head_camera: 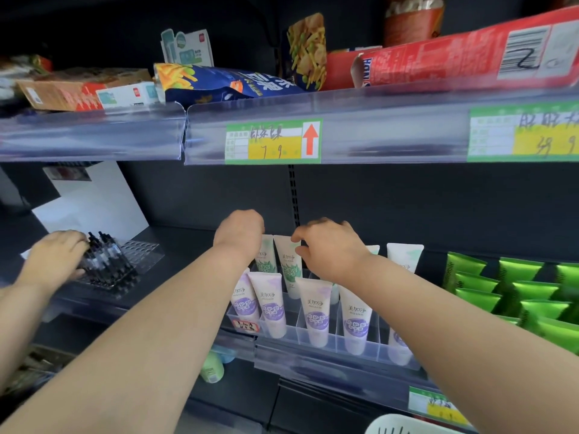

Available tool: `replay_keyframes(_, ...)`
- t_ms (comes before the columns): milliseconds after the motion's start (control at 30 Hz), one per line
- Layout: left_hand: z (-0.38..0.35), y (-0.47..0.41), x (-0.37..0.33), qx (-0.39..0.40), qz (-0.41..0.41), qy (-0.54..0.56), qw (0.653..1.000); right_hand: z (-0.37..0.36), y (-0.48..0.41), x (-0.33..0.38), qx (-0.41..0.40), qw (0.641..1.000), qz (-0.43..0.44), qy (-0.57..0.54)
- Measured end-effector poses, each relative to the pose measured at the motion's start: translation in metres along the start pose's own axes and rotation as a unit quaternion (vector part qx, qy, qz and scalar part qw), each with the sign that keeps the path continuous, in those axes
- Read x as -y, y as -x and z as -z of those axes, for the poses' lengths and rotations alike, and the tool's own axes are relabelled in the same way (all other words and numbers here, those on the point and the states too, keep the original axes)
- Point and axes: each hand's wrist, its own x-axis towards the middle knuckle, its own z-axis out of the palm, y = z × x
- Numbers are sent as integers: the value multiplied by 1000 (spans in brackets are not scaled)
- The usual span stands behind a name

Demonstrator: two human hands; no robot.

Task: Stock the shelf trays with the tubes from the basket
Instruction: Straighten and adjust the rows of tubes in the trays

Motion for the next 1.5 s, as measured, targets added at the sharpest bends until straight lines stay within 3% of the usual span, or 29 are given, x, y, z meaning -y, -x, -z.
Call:
replay_keyframes(467,32,58,-20,-22,-95,44,994,19,49,6,-14,1000,-12,24)
replay_keyframes(900,36,160,-85,-54,-186,121,974,25,171,-19,-60,998,-4,21)
replay_keyframes(1067,8,197,-119,1,-226,109,968,1,237,-53,-43,998,-47,27)
replay_keyframes(1333,-62,236,-164,129,-291,4,948,-37,322,-113,22,987,-152,47)
replay_keyframes(1500,-100,250,-180,145,-295,4,944,-57,342,-134,50,981,-180,60)
